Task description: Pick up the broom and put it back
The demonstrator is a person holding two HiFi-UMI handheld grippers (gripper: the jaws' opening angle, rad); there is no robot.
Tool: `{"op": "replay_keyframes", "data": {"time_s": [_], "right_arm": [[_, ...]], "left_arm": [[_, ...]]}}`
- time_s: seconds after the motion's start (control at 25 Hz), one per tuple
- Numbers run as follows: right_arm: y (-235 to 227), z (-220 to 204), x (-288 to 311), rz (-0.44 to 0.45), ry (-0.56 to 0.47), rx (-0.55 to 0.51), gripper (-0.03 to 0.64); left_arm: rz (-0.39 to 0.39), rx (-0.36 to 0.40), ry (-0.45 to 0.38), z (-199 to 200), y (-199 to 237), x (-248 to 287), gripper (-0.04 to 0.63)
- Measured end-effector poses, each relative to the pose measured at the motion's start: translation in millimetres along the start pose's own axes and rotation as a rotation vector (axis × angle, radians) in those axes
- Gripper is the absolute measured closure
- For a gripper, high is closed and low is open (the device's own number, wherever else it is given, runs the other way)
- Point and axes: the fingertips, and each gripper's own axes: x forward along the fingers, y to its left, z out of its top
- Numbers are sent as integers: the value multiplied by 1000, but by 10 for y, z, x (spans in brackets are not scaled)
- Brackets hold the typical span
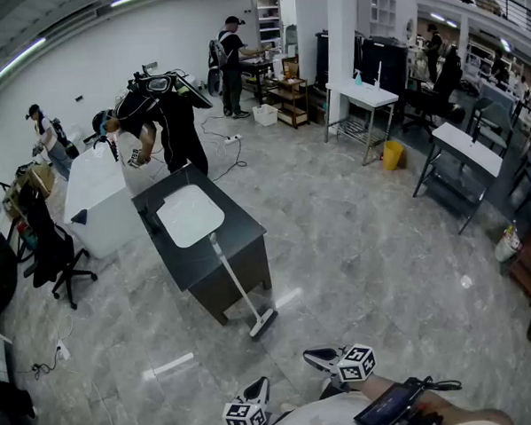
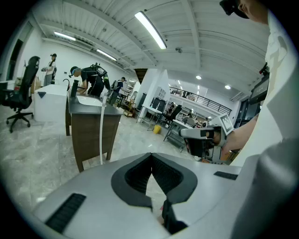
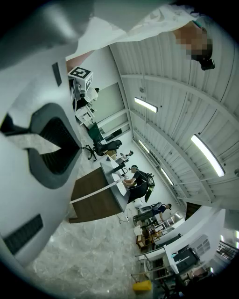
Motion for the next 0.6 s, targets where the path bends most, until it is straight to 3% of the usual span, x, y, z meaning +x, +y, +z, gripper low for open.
{"op": "replay_keyframes", "data": {"time_s": [0.2,0.6], "right_arm": [[52,106,-21,-17,-44,18,601],[153,130,255,-14,46,-107,601]], "left_arm": [[11,-12,-1,-18,35,-166,583],[96,-45,-50,-7,278,-480,583]]}}
